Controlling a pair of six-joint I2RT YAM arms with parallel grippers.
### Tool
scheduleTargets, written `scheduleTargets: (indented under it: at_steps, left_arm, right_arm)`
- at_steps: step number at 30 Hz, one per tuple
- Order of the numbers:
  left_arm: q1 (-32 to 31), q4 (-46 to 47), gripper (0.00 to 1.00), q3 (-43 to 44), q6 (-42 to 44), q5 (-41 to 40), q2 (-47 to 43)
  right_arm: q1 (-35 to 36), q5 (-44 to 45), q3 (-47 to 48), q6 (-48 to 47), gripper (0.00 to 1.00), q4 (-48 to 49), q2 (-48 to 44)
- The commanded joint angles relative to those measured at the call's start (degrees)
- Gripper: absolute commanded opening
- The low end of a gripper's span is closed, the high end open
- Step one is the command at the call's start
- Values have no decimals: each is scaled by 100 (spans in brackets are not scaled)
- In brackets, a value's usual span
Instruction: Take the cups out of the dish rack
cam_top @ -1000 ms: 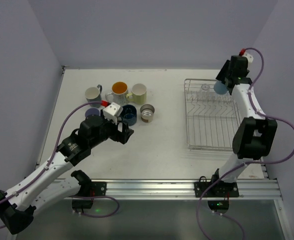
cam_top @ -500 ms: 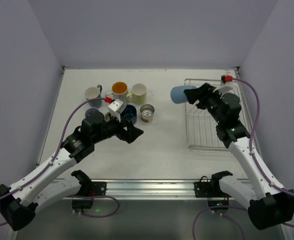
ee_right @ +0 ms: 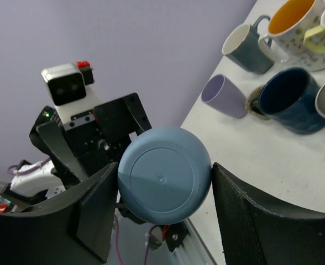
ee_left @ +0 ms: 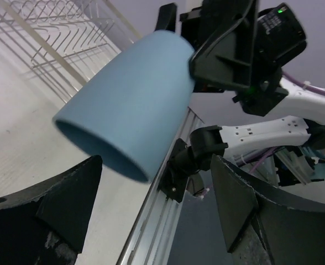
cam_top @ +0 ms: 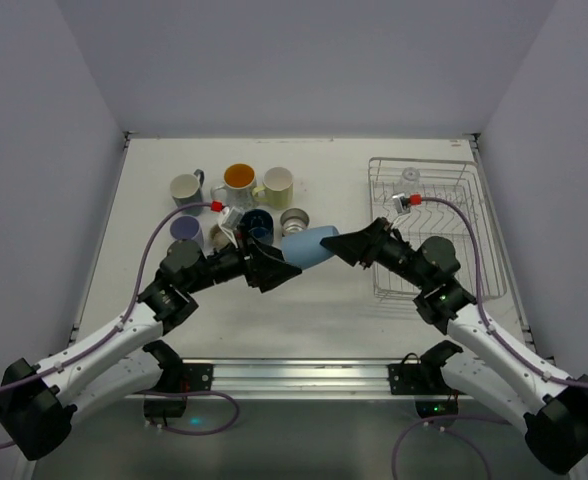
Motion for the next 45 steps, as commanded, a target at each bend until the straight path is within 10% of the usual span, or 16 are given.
scheduleTargets:
  at_steps: [1, 8, 11, 13, 16, 26, 45]
  left_arm:
    - [13, 1230, 83, -110, -564, 371, 20]
    - [13, 1388, 69, -163, -573, 240, 56]
    - [13, 1232, 20, -146, -460, 38, -84]
    - [13, 759, 2, -41, -249, -329, -207]
    - [13, -891, 0, 468, 444, -1083, -383]
    - [22, -5649, 0, 1735, 1783, -3442, 256]
    - [40, -5317, 5, 2385, 2318, -4278, 3360]
  right_arm:
    - [292, -126, -146, 438, 34, 998, 256]
    - [821, -56, -154, 545, 35, 1518, 765]
    - [935, -38, -224, 632, 40, 1756, 959]
    - [935, 32, -286, 676, 68, 1800, 994]
    - [935, 286, -348, 458, 99, 1363, 785]
    - [927, 1824, -23, -1072, 99, -2030, -867]
    - [935, 2405, -137, -1758, 99, -3350, -1730]
